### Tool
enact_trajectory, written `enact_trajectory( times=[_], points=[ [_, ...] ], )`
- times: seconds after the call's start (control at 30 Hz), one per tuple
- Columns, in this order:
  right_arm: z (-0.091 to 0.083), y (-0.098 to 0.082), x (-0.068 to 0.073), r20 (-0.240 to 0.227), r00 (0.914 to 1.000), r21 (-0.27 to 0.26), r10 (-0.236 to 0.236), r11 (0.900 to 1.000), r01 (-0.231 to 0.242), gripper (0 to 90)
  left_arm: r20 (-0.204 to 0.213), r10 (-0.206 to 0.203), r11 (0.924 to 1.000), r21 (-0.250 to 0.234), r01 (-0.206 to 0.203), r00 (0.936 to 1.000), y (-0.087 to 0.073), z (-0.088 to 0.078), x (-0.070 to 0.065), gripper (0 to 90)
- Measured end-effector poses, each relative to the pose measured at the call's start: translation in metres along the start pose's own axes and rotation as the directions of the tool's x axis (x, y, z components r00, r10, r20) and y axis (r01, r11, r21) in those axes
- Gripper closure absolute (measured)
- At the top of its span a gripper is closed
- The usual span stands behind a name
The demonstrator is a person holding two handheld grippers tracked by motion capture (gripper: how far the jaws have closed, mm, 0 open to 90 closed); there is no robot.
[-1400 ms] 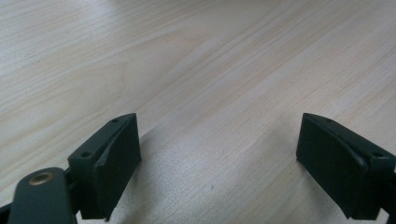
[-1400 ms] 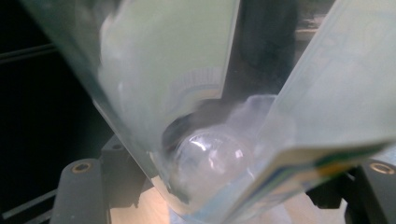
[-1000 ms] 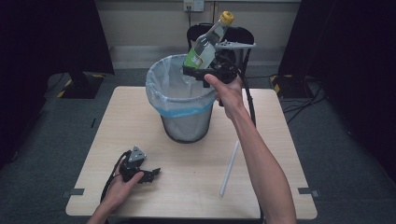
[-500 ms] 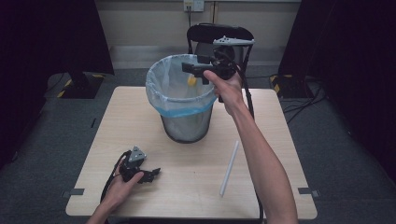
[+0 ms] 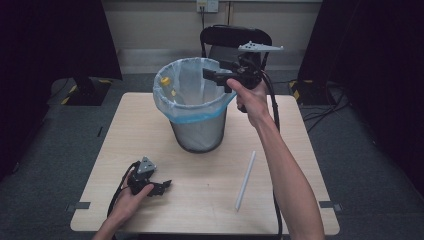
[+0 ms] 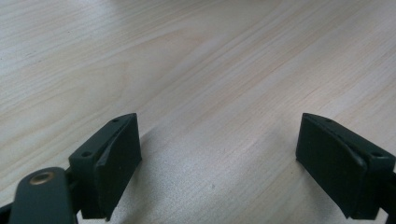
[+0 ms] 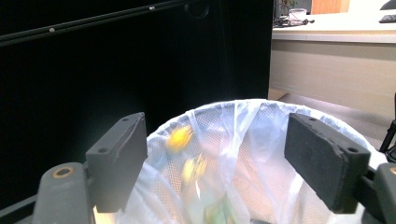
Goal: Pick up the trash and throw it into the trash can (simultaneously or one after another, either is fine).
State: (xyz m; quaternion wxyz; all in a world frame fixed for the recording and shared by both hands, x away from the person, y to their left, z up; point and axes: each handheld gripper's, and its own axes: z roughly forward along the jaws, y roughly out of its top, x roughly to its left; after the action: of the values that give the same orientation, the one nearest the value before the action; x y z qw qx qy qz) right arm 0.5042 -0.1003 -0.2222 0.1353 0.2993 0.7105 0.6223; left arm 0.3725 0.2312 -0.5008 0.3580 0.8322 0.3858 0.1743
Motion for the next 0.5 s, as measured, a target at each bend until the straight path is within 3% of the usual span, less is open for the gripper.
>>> enact_trajectory(
  times=[0.27,0.5],
  points=[
    [-0.016,-0.002,0.001,0.009,0.9999,-0.004,-0.013,1.0,0.013,15.9,0.0,0.0,1.0,0.003,0.0,1.0,0.0,0.0,0.0,13.6],
    [-0.043,-0.016,-0.001,0.043,0.999,-0.006,-0.011,1.0,0.011,16.6,0.001,0.001,1.0,0.002,-0.001,1.0,0.0,0.0,0.0,13.5]
  ],
)
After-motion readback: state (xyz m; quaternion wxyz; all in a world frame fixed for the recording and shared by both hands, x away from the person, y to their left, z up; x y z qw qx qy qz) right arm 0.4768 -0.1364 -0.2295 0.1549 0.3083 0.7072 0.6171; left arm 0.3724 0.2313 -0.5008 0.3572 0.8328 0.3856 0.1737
